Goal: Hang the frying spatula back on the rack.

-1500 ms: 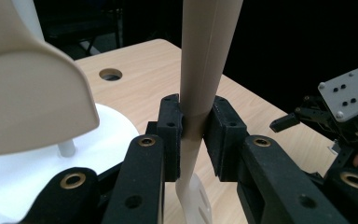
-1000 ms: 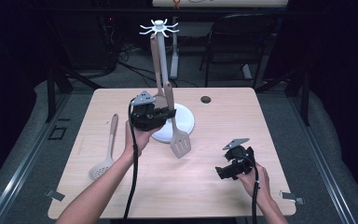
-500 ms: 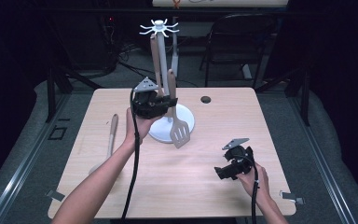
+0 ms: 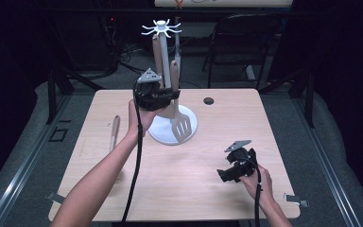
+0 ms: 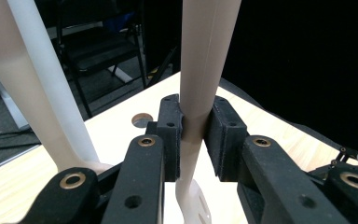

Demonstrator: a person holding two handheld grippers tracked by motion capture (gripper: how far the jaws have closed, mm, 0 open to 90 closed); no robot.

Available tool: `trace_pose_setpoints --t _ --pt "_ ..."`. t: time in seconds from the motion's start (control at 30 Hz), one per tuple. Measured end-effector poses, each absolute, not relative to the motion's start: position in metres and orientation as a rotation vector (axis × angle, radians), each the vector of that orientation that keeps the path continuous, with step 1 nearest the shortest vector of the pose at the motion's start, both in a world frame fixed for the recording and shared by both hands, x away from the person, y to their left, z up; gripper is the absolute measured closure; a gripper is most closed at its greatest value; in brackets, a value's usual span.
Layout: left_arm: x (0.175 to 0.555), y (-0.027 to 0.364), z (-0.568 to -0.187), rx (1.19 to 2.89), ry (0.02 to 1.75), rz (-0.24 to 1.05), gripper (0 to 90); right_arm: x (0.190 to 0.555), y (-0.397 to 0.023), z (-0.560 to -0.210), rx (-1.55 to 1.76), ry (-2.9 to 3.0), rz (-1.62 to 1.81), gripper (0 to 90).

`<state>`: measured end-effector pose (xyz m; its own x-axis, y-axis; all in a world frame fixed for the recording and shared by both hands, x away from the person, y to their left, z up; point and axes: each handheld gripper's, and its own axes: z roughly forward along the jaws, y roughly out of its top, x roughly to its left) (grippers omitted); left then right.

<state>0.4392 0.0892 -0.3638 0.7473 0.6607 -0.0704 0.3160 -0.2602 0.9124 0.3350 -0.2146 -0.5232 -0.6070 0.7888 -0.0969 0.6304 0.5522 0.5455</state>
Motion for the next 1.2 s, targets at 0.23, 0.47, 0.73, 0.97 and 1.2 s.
trace_pose_setpoints --t 0.23,0.47,0.73,0.97,1.2 --pt "0.448 0.088 -0.356 1.878 0.755 0.406 76.4 0.335 -0.213 -0.524 1.155 2.470 0.649 2.2" --pt "0.454 0.089 -0.346 1.871 0.760 0.430 76.4 0.336 -0.213 -0.525 1.154 2.474 0.641 2.2" --pt "0.460 0.087 -0.334 1.886 0.748 0.454 76.3 0.336 -0.212 -0.525 1.136 2.490 0.590 2.3" --pt "0.468 0.086 -0.322 1.888 0.759 0.458 76.3 0.336 -0.211 -0.527 1.137 2.487 0.607 2.3" --pt "0.474 0.088 -0.315 1.882 0.778 0.455 76.2 0.336 -0.210 -0.527 1.130 2.496 0.623 2.3"
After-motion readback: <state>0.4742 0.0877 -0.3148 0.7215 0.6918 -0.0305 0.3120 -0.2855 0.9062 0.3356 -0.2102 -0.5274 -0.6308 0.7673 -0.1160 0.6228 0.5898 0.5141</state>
